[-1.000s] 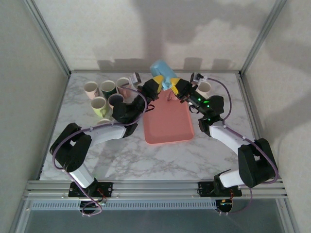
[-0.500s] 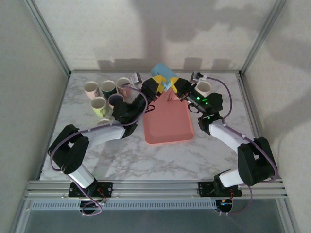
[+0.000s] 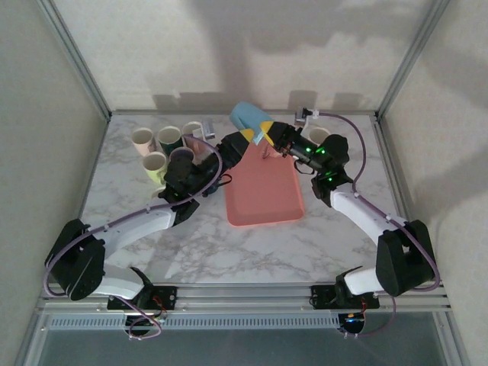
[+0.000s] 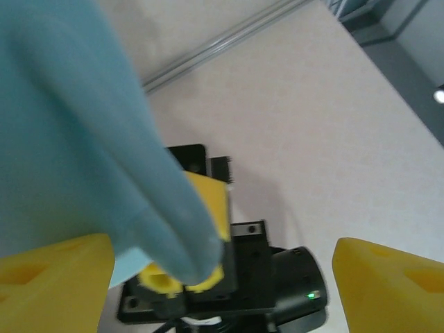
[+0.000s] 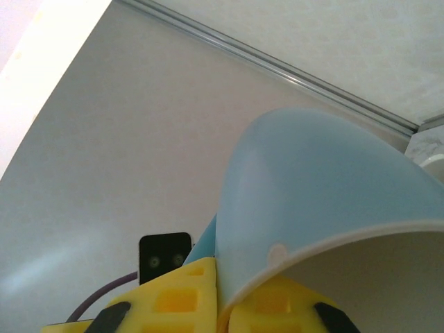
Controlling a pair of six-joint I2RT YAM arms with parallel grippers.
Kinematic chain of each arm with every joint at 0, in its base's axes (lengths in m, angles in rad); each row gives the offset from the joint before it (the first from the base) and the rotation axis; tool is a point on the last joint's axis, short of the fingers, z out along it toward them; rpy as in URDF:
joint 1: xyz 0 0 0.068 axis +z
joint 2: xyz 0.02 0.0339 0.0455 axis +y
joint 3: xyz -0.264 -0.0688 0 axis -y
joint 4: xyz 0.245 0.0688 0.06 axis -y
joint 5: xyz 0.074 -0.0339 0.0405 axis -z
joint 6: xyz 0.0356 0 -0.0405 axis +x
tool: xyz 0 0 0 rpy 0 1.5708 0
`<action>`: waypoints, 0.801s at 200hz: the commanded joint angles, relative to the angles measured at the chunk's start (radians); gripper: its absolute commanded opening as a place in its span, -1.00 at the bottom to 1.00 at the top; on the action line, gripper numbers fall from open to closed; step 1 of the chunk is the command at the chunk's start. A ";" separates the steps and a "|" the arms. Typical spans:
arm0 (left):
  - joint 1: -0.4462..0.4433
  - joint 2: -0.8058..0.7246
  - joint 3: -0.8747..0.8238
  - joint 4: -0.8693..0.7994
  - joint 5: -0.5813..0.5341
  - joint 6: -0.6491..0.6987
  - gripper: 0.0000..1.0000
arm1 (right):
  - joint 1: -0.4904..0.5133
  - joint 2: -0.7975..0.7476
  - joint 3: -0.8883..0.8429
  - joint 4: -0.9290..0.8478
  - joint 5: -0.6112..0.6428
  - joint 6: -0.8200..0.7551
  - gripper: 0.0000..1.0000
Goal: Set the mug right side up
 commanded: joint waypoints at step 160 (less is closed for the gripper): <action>0.043 -0.301 -0.003 -0.780 -0.110 0.714 0.85 | -0.012 -0.150 0.392 -1.254 0.099 -0.784 -1.00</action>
